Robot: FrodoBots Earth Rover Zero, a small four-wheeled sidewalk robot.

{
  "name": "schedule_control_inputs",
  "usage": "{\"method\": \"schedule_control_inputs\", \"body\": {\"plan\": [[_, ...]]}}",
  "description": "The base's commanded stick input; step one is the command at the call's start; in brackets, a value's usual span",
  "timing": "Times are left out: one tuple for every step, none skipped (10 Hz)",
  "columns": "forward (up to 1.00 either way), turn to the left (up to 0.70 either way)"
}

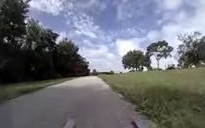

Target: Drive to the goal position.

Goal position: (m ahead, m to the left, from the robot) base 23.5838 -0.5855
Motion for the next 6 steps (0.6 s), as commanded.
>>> {"method": "schedule_control_inputs", "body": {"plan": [[0.69, 0.11], [0.69, 0.28], [0.69, 0.34], [0.69, 0.22], [0.69, 0.04], [0.69, 0.17]]}}
